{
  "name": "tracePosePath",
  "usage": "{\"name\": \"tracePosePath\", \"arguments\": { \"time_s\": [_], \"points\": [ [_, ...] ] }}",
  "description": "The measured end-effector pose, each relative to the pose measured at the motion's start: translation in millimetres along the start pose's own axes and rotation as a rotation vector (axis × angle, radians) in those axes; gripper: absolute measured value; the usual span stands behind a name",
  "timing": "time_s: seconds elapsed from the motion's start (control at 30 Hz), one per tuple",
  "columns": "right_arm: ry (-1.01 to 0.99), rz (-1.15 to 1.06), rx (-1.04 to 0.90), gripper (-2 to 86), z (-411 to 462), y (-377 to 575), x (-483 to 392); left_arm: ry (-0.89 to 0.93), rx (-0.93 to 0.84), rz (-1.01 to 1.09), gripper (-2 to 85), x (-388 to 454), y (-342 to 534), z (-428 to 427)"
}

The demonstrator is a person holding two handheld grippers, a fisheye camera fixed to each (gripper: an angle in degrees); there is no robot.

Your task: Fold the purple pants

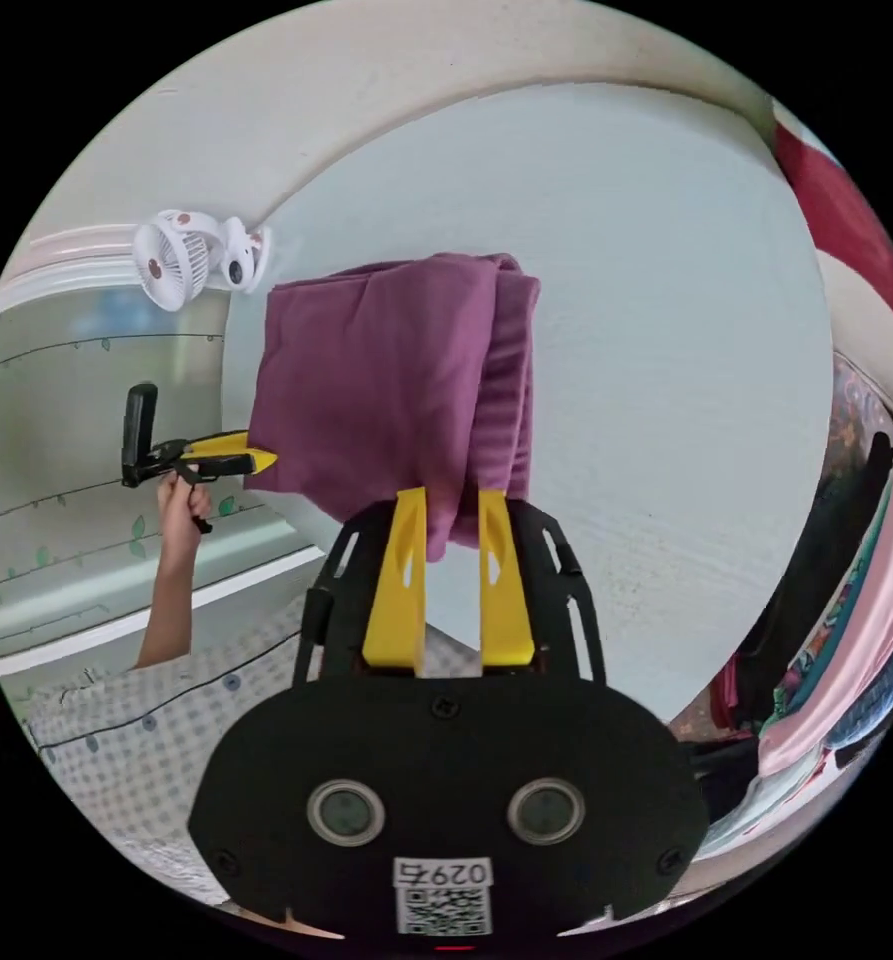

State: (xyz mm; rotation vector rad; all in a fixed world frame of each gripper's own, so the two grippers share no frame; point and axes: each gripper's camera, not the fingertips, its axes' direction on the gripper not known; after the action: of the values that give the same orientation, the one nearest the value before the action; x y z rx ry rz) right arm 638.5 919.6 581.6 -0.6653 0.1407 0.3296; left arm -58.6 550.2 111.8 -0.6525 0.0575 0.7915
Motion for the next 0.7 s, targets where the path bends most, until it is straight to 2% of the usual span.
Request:
{"name": "tracePosePath", "arguments": {
  "time_s": [0.03, 0.07, 0.13, 0.17, 0.2, 0.27, 0.3, 0.37, 0.43, 0.53, 0.63, 0.7],
  "points": [
    [0.0, -0.082, 0.03, 3.5, -18.6, 5.3, -4.1, -0.031, -0.017, 0.001, 13.4, 9.2, -3.0, -2.5],
    [0.031, -0.139, 0.138, 2.9, -48.0, 18.1, -9.8, -0.044, -0.026, -0.002, 13.2, 17.4, -3.8, -7.5],
    [0.075, -0.139, 0.297, 2.3, -90.6, 38.8, -7.5, -0.047, -0.001, 0.005, 11.5, 30.5, -0.2, -19.5],
    [0.078, -0.091, 0.311, 2.2, -106.3, 43.1, 6.2, -0.05, 0.024, 0.011, 10.0, 39.3, 3.2, -27.3],
    [0.077, -0.061, 0.283, 2.2, -109.1, 42.0, 16.7, -0.05, 0.034, 0.015, 9.2, 43.7, 4.5, -30.7],
    [0.011, 0.006, 0.079, 2.7, -102.3, 34.1, 69.4, -0.035, 0.076, 0.031, 9.7, 63.1, 7.3, -41.5],
    [-0.026, 0.015, 0.065, 3.1, -104.5, 36.7, 82.1, -0.026, 0.086, 0.039, 10.0, 69.0, 7.3, -43.9],
    [-0.141, 0.082, 0.204, 3.3, -134.6, 66.1, 125.7, 0.005, 0.108, 0.107, 11.1, 99.7, 4.1, -50.7],
    [-0.115, 0.157, 0.266, 2.9, -151.7, 87.8, 157.4, -0.002, 0.104, 0.186, 12.1, 129.4, -2.9, -49.3],
    [-0.212, 0.254, 0.214, 4.0, -155.7, 103.2, 208.1, -0.076, 0.058, 0.332, 16.1, 186.3, -25.5, -28.8],
    [-0.338, 0.195, 0.244, 2.6, -167.3, 115.7, 229.3, -0.125, -0.016, 0.507, 19.9, 250.2, -50.8, 6.2],
    [-0.339, 0.209, 0.274, 3.5, -178.5, 126.9, 238.3, -0.171, -0.057, 0.621, 19.9, 288.5, -60.2, 28.7]
  ]
}}
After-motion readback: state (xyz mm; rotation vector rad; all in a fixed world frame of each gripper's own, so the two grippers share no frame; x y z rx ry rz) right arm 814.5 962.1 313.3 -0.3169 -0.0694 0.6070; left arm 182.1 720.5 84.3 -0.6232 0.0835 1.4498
